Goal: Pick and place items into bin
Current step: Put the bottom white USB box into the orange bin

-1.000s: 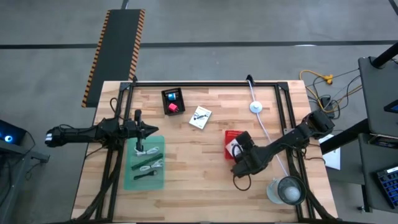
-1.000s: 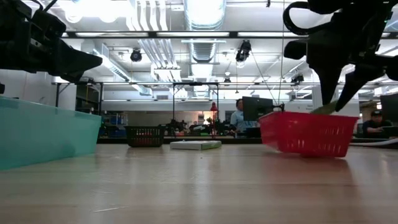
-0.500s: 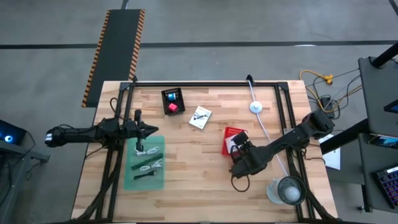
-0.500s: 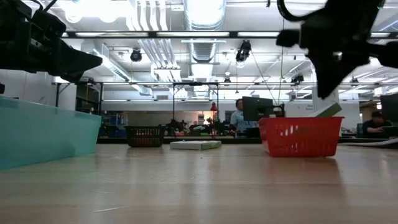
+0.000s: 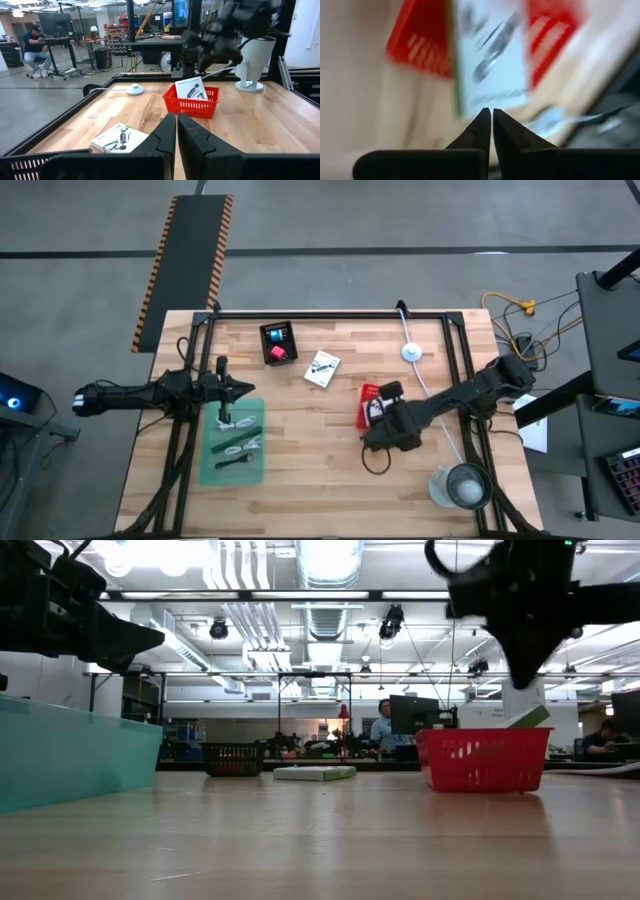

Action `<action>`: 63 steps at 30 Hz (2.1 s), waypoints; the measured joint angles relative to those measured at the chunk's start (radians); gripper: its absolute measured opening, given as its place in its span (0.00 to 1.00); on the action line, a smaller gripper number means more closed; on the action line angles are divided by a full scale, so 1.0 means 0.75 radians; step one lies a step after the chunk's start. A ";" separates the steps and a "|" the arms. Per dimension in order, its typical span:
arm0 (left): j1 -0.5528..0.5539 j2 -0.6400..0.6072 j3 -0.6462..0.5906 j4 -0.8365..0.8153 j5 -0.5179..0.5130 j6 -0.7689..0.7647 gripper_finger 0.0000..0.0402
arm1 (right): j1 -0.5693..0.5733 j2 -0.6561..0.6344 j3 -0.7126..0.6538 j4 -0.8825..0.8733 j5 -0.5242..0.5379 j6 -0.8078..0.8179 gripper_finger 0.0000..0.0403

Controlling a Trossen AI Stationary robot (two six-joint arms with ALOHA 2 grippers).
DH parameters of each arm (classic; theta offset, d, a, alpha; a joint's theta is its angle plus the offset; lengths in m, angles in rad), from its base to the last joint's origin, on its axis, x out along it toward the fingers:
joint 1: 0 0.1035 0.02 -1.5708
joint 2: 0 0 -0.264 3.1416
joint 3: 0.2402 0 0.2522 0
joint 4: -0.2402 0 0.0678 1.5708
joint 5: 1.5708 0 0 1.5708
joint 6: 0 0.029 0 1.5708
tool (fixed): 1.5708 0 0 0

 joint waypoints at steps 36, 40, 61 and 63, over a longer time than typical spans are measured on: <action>0.000 0.013 0.000 0.000 0.000 0.000 0.00 | 0.019 0.003 -0.194 0.124 0.113 0.009 0.56; 0.000 0.013 0.000 0.000 0.000 0.000 0.00 | 0.022 0.003 -0.229 0.166 0.111 -0.032 0.53; 0.000 0.015 0.000 0.001 0.000 0.000 0.00 | 0.027 0.003 -0.243 0.226 0.160 -0.041 0.26; 0.000 0.015 0.000 0.001 0.000 0.000 0.00 | 0.027 0.003 -0.243 0.227 0.168 -0.042 0.22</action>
